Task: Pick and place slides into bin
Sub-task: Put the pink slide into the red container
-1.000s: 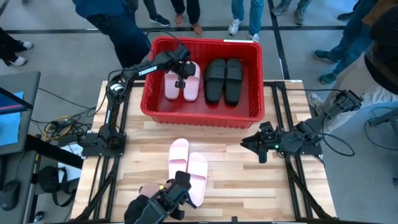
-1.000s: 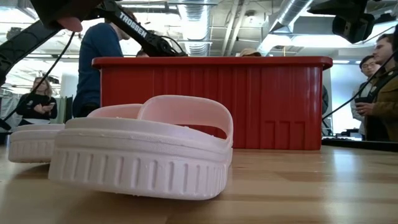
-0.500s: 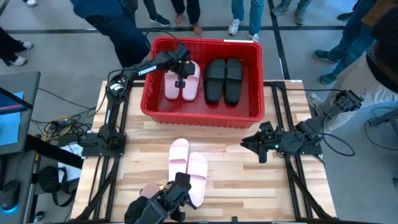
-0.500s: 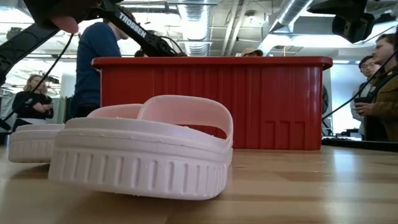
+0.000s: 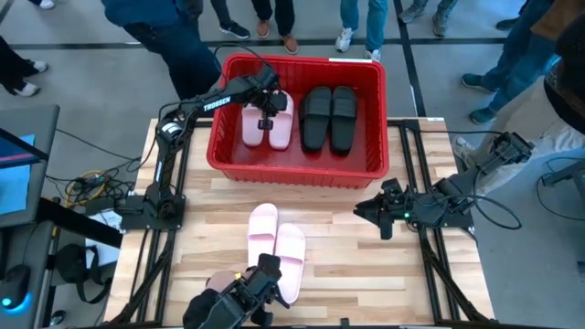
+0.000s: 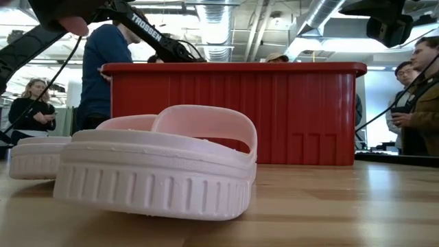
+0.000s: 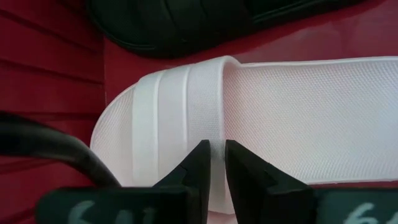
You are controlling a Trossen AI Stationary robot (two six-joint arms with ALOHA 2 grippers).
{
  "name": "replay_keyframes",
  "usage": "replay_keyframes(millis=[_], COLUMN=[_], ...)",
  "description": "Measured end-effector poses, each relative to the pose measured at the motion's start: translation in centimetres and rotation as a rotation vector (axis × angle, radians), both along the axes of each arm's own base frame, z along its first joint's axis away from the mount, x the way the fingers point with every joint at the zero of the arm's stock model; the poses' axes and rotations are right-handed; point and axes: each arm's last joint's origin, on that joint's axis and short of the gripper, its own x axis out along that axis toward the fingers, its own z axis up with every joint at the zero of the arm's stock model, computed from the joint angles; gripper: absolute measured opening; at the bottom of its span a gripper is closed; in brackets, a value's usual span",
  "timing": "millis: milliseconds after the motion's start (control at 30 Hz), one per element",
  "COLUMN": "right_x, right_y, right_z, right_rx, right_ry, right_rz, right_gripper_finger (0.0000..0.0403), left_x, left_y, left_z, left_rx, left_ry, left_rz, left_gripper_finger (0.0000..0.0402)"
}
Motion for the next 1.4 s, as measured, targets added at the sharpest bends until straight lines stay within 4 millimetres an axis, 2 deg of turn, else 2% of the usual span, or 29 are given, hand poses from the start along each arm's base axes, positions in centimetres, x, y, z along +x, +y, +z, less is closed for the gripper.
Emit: replay_keyframes(millis=[100, 367, 467, 1033, 1400], right_x=[0.00, 0.00, 0.00, 0.00, -0.01], right_y=[0.00, 0.00, 0.00, 0.00, -0.01], right_z=[-0.01, -0.01, -0.01, -0.01, -0.04], right_rx=[0.000, -0.001, -0.001, 0.000, -0.002], right_ry=[0.001, 0.001, 0.001, 0.001, 0.004], right_rz=[0.000, 0.000, 0.000, 0.000, 0.001], right_gripper_finger=[0.0118, 0.0118, 0.0118, 0.0118, 0.0118], left_x=[-0.02, 0.01, 0.03, 0.11, 0.19], left_y=[0.02, -0.11, -0.13, 0.29, 0.07], left_z=[0.00, -0.08, -0.08, 0.15, 0.08], left_rx=[0.011, 0.027, 0.029, 0.128, 0.094], left_ry=[0.010, 0.036, 0.037, 0.078, 0.061], left_rz=[-0.001, -0.031, -0.036, -0.011, -0.001], left_gripper_finger=[0.0048, 0.0131, 0.0148, 0.0137, 0.0137])
